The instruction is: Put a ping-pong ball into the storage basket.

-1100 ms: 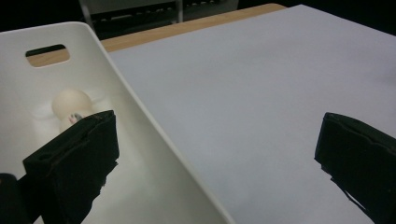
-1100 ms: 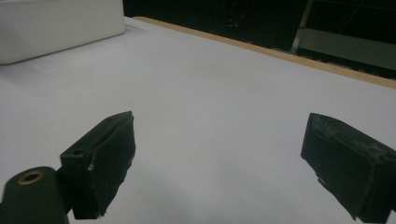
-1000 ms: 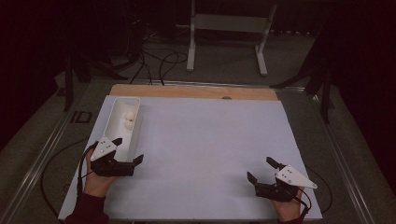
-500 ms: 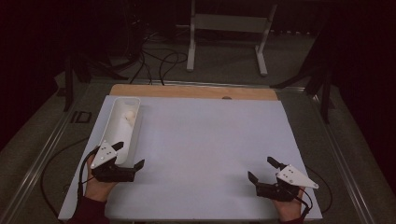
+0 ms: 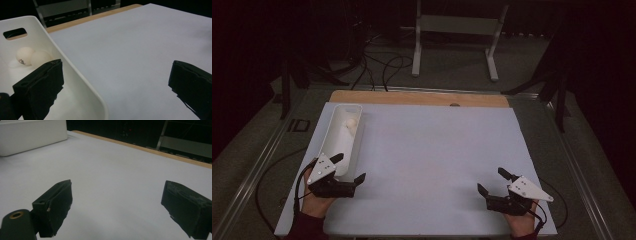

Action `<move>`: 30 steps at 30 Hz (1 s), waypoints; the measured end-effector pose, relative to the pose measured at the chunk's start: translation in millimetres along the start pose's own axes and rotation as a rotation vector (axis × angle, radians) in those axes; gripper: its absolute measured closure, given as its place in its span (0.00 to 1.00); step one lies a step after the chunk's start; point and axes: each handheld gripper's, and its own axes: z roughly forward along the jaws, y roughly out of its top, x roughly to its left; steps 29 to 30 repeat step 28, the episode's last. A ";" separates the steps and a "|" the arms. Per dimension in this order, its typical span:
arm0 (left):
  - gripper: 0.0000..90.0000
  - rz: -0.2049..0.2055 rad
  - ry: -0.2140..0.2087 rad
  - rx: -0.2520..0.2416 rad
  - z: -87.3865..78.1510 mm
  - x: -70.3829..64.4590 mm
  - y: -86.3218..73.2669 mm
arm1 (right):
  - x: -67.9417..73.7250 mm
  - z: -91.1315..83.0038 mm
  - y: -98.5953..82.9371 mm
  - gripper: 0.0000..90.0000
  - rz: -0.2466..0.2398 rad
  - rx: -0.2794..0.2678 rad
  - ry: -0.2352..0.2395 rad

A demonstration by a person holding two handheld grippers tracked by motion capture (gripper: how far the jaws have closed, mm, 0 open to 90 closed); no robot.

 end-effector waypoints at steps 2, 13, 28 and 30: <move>0.01 0.003 0.001 -0.004 -2.3 0.5 -1.1 | -0.2 -0.2 0.1 0.11 -0.001 -0.003 0.001; 0.01 0.016 0.019 -0.030 -10.8 -1.3 -7.3 | -1.4 0.3 0.3 0.11 0.005 -0.001 0.017; 0.00 0.022 0.017 -0.044 -15.7 -3.7 -13.2 | -2.0 2.3 0.1 0.11 0.005 0.001 0.021; 0.00 0.022 0.017 -0.044 -15.7 -3.7 -13.2 | -2.0 2.3 0.1 0.11 0.005 0.001 0.021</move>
